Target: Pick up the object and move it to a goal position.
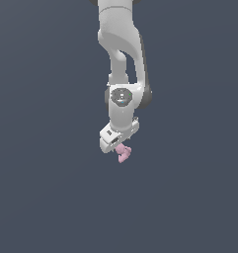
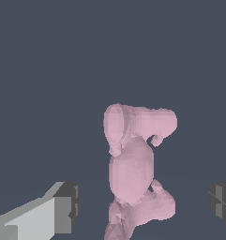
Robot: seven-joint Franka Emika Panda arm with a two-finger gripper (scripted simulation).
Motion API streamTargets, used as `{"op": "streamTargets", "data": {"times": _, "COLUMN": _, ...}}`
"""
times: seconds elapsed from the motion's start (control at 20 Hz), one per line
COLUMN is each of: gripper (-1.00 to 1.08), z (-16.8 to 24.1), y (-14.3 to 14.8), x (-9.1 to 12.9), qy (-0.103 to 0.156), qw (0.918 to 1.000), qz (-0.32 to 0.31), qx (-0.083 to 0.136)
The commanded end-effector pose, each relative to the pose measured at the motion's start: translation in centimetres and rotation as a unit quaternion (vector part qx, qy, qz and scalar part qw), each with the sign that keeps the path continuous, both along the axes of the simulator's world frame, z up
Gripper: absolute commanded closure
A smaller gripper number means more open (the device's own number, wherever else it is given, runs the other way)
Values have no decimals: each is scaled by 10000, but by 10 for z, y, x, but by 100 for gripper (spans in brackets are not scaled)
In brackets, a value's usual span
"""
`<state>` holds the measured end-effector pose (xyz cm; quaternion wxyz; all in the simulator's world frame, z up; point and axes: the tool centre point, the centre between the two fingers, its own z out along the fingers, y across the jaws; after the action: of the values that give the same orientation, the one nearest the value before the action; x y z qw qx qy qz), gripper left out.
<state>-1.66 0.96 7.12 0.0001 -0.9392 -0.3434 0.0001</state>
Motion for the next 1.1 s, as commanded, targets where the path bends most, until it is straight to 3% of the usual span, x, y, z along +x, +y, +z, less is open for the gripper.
{"op": "streamTargets", "data": {"times": 0.0, "gripper": -92, "z": -3, "y": 0, "x": 0, "qy": 1, "qw": 10000, "qz": 1, "qx": 0}}
{"op": "streamTargets", "data": {"times": 0.75, "gripper": -92, "z": -50, "y": 0, "x": 0, "qy": -1, "qw": 10000, "qz": 25, "qx": 0}}
{"op": "streamTargets", "data": {"times": 0.8, "gripper": 108, "z": -50, "y": 0, "x": 0, "qy": -1, "qw": 10000, "qz": 25, "qx": 0}}
{"op": "streamTargets", "data": {"times": 1.05, "gripper": 108, "z": -50, "y": 0, "x": 0, "qy": -1, "qw": 10000, "qz": 25, "qx": 0}}
